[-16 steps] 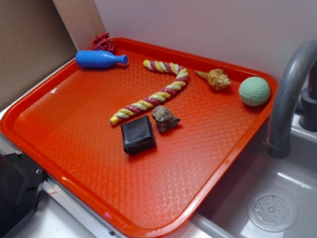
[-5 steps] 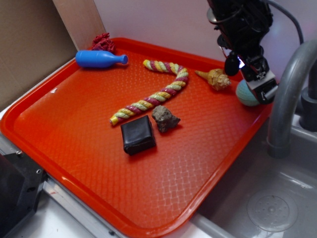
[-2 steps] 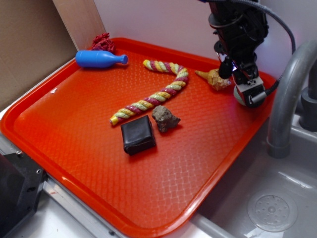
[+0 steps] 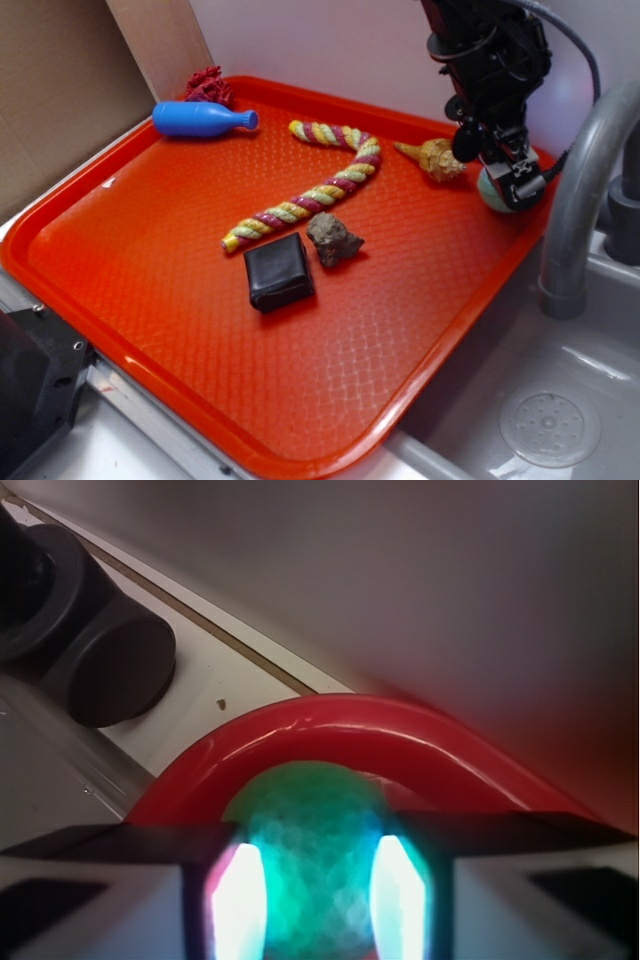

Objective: Grab the green ball.

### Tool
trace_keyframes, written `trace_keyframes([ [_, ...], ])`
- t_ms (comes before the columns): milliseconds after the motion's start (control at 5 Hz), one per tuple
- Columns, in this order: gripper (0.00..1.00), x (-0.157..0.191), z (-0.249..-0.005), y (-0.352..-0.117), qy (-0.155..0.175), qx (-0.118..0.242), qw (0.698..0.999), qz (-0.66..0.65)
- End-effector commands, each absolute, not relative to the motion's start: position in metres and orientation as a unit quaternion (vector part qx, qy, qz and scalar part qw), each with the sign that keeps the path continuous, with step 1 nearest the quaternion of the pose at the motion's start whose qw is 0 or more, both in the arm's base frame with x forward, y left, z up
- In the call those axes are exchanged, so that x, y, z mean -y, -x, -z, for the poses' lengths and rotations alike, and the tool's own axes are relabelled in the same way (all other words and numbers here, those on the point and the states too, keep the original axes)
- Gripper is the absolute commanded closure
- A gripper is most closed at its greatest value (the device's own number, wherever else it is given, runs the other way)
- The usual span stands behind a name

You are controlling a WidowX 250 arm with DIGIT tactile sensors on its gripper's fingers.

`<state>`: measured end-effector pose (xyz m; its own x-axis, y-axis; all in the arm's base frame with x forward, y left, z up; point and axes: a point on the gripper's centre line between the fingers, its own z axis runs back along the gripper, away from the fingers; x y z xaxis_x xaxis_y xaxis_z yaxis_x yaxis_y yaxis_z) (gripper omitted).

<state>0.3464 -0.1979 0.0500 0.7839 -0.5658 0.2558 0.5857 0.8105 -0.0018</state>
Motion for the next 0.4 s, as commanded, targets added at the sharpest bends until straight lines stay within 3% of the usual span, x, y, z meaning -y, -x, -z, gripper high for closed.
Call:
trace_keyframes([
  [0, 1.0, 0.1999, -0.0737, -0.346, 0.038, 0.156, 0.94, 0.302],
  [200, 1.0, 0.1966, -0.0824, -0.3435, 0.022, 0.146, 0.948, 0.281],
])
